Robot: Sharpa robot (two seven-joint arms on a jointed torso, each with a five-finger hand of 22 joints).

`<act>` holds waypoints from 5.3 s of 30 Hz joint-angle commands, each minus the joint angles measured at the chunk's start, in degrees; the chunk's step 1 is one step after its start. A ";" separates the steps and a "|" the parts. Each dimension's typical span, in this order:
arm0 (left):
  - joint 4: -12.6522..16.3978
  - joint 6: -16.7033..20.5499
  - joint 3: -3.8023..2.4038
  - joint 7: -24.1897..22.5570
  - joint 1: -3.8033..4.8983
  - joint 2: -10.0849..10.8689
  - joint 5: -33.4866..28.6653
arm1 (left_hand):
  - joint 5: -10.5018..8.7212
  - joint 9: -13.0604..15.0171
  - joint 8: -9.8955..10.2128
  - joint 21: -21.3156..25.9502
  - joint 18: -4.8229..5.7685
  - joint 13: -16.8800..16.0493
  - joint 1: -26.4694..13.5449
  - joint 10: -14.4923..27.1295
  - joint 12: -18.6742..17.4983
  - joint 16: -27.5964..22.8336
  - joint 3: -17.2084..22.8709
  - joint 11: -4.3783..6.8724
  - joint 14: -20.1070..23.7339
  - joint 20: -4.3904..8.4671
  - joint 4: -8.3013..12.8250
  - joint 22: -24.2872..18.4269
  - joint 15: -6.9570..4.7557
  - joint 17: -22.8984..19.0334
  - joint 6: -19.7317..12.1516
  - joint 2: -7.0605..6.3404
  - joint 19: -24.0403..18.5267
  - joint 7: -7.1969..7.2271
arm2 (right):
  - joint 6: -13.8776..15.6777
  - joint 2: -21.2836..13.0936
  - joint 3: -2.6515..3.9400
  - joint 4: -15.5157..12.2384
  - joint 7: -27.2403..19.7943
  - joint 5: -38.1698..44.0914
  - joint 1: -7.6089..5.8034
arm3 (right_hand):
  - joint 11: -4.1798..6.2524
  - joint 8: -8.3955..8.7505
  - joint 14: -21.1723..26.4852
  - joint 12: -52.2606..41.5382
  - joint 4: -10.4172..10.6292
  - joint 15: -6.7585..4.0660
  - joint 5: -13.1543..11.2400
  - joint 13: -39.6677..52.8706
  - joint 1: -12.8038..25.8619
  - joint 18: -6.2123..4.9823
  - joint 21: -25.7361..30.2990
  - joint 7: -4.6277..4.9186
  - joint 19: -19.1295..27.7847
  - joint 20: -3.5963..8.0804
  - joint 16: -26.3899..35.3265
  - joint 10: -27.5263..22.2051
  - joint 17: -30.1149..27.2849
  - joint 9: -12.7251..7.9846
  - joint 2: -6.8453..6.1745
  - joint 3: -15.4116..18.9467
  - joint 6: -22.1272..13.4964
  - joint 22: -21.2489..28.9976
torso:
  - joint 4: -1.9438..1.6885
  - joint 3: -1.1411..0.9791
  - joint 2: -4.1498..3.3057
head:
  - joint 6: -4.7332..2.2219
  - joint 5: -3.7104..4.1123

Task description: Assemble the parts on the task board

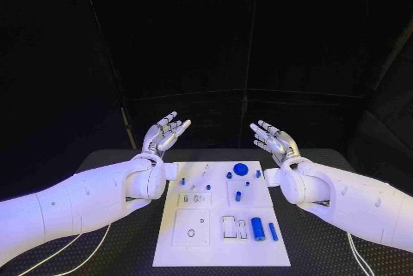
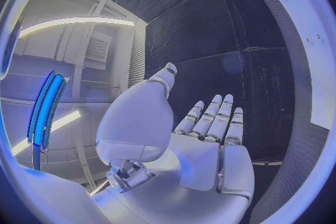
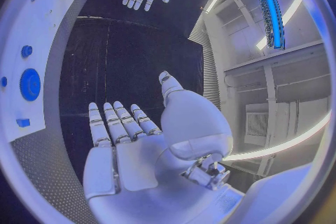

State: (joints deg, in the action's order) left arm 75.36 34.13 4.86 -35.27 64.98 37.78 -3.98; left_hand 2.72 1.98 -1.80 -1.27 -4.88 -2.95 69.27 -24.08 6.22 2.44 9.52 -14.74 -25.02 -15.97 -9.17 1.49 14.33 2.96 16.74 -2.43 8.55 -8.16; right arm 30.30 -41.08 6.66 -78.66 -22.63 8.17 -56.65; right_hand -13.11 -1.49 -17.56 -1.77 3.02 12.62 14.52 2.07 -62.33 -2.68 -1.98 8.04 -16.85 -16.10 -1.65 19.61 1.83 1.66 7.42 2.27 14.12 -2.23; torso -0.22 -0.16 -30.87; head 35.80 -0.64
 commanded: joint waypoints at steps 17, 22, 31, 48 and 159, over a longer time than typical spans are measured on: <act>1.57 -6.79 0.08 -3.84 1.42 2.05 -1.51 | 0.33 1.43 -2.90 -11.58 -3.67 -1.07 3.39 -15.72 7.08 7.00 0.22 0.35 -21.73 -0.66 1.35 5.96 -2.16 3.10 14.91 1.26 26.97 -8.61 | -9.84 -0.10 2.40 4.22 6.34 31.33 0.04 | 1.88 -5.27 -39.21 -5.35 -10.77 -3.39 -3.12 1.55 -17.58 -7.89 -10.57 6.33 -27.60 0.09 -7.74 34.37 2.39 2.30 -1.34 -2.81 31.64 -4.38 | 0.09 -0.03 -1.88 | -0.06 0.47; 4.26 -7.25 0.09 -3.38 2.14 3.74 -1.05 | 0.38 2.23 -5.42 -15.76 -5.63 -0.82 4.29 -22.01 8.62 9.76 -0.03 2.21 -29.83 -0.18 3.19 7.38 -4.54 3.90 26.99 1.80 34.17 -7.32 | -10.32 -0.52 2.42 3.82 8.49 40.87 -1.68 | 2.99 -5.28 -45.08 -5.32 -11.93 -5.17 -3.07 1.63 -17.67 -8.01 -12.81 5.50 -31.52 1.68 -8.48 38.52 2.86 2.24 -1.71 -3.71 36.00 -4.96 | 0.09 0.05 -2.92 | -0.16 0.62; 10.87 -9.96 0.10 -0.35 2.69 7.50 -0.85 | 0.43 1.91 -5.54 -19.93 -5.71 -0.73 4.99 -28.23 7.84 12.30 0.05 4.26 -40.15 2.51 5.31 8.59 -7.42 6.51 33.22 2.54 41.25 -5.77 | -13.22 -0.73 2.44 2.88 15.26 58.68 -5.02 | 6.37 -4.54 -62.35 -5.22 -13.57 -10.61 -2.01 1.88 -16.65 -7.96 -23.12 3.36 -44.59 7.76 -18.06 46.97 8.20 2.22 -3.78 -4.64 39.84 -9.65 | -0.05 0.06 -5.37 | -0.62 0.96; 19.59 -11.81 0.12 1.82 3.30 11.81 -0.83 | 0.43 1.82 -4.53 -21.94 -5.64 -0.68 4.90 -28.57 5.99 12.31 0.17 4.62 -42.30 3.39 6.24 9.21 -8.05 7.96 33.67 2.60 44.13 -5.37 | -19.94 0.83 2.44 0.04 30.68 85.90 -6.74 | 8.30 -2.56 -68.84 -1.95 -12.69 -13.02 -2.12 1.78 -12.03 -7.74 -42.61 0.97 -51.02 10.86 -63.74 49.41 49.66 2.14 -6.74 -7.82 45.65 -21.05 | -0.48 0.51 -10.80 | -1.46 1.38; 19.16 -12.79 0.12 2.05 4.61 12.47 -0.84 | 0.44 1.76 -4.03 -22.30 -5.54 -0.64 4.71 -28.31 5.20 11.81 0.21 4.39 -42.13 3.42 6.48 9.28 -7.92 8.27 33.49 2.77 44.40 -5.70 | -11.96 16.75 2.41 12.26 27.42 89.40 -7.57 | 8.74 -2.78 -68.74 -2.81 -11.41 -13.06 -3.70 3.26 -14.36 -7.19 -57.44 0.81 -47.44 10.72 -78.39 52.22 66.62 2.20 -9.39 -25.89 48.75 -32.86 | -0.36 0.57 -13.99 | -1.57 0.54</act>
State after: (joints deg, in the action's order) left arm 94.50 21.97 5.03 -32.86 69.48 50.34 -5.18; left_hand 2.88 3.83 -6.03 -23.19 -10.18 -3.64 73.96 -52.32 11.75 14.60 9.74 -10.24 -67.18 -12.69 -3.08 10.68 6.35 11.16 50.08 -0.24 52.56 -12.69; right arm 19.24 -24.54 9.03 -66.57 5.95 97.76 -64.04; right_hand -4.38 -4.60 -83.93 -4.76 -8.44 -0.42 10.98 5.30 -76.81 -10.25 -59.23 8.41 -64.69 -5.22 -79.77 71.48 68.48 3.89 -1.43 -23.43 62.77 -35.04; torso -0.70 0.43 -44.91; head 34.12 -0.02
